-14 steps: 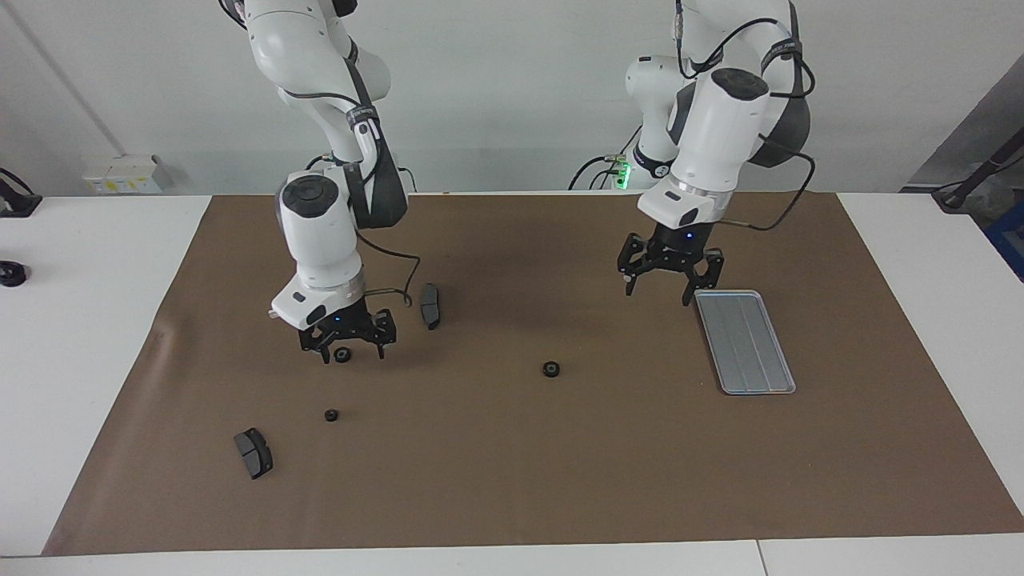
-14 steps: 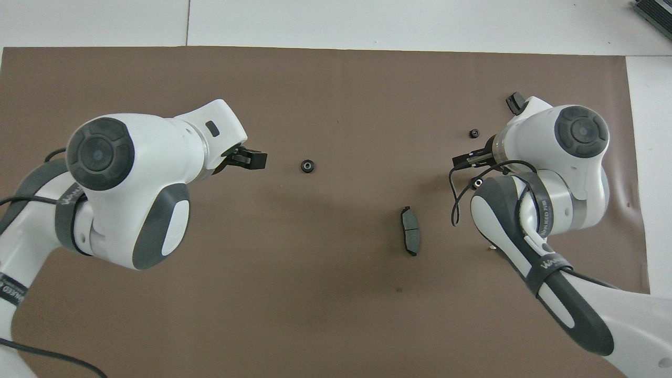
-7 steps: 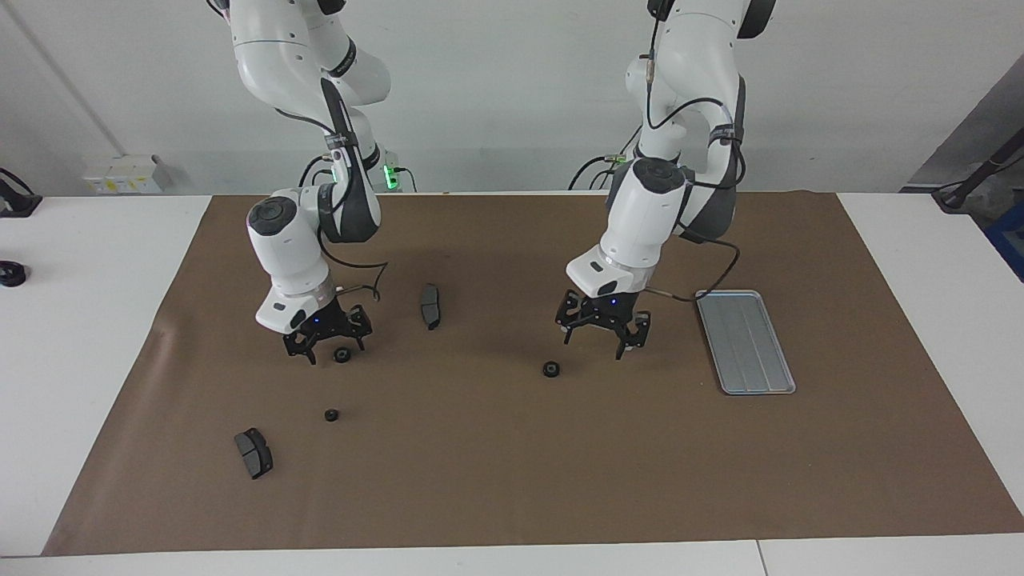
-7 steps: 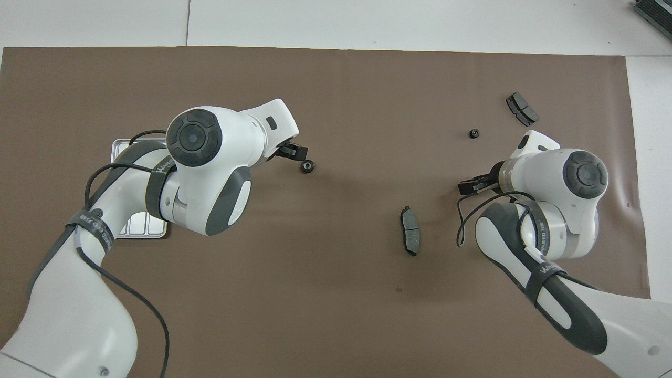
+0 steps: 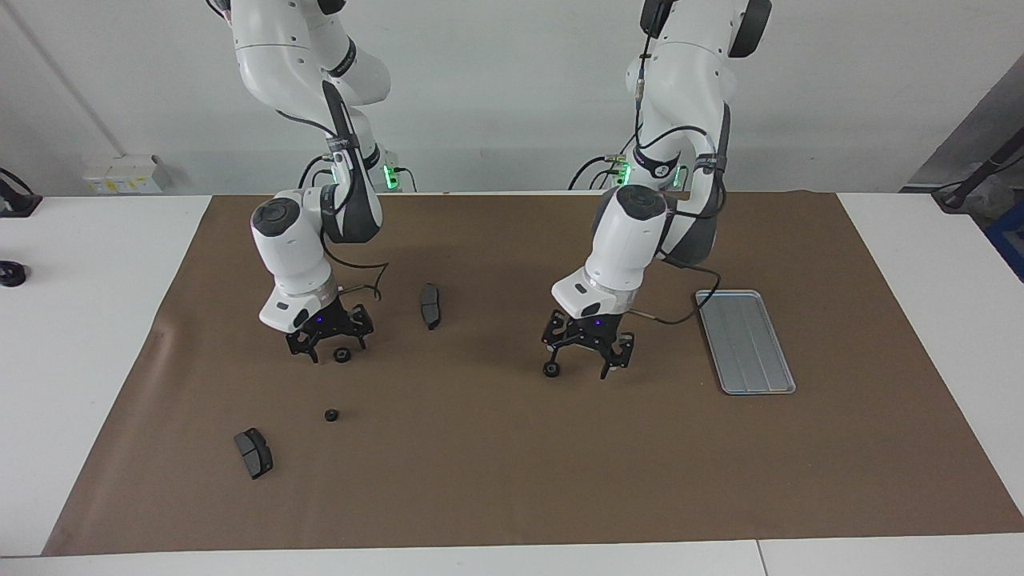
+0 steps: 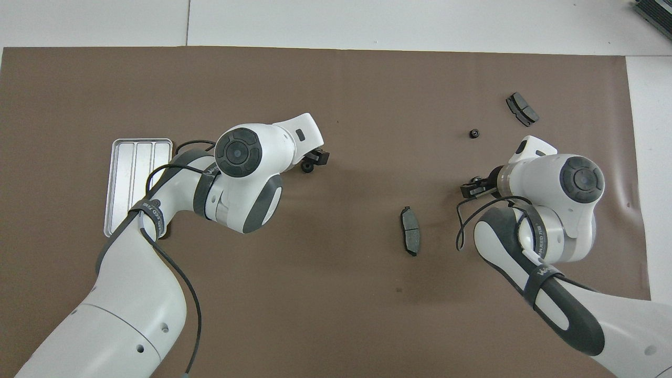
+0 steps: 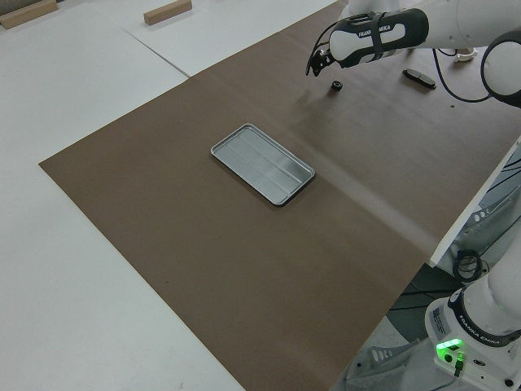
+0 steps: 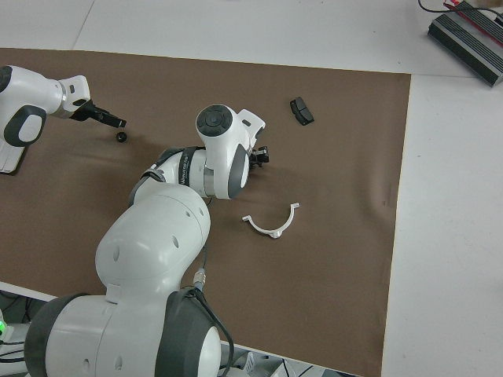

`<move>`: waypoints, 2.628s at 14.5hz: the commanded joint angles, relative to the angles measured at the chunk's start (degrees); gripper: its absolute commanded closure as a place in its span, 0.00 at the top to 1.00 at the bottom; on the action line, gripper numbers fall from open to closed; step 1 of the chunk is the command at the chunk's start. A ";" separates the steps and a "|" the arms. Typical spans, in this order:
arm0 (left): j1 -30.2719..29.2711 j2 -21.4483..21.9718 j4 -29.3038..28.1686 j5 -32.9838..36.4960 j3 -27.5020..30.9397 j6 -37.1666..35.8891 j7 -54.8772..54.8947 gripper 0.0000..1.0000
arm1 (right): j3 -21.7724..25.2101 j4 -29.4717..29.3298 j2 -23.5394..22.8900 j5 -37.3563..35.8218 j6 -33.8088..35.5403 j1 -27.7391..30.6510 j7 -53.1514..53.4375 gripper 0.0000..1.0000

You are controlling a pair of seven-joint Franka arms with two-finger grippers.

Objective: Pick bearing gear from pile to tray

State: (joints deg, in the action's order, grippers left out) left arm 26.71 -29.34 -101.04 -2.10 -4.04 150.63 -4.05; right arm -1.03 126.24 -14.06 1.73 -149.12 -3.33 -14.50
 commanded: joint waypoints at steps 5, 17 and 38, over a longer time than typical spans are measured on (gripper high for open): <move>4.49 2.00 -7.67 0.08 0.88 4.77 -5.00 1.00 | -0.73 1.11 -0.79 1.69 -2.76 1.22 -1.94 0.34; 3.88 2.18 -6.45 0.17 1.14 3.89 -4.39 0.00 | -1.87 -14.96 2.63 3.98 17.89 -2.20 15.18 0.00; -25.64 23.97 -16.19 0.08 1.14 -20.81 17.76 0.00 | -1.43 -45.11 -23.19 -2.85 7.46 -27.42 59.30 0.00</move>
State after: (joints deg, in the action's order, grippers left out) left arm 2.61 -8.51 -113.14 -2.04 -2.17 130.68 12.85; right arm -2.81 86.50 -31.34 2.43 -139.52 -29.01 40.52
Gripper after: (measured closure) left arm 0.643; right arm 0.652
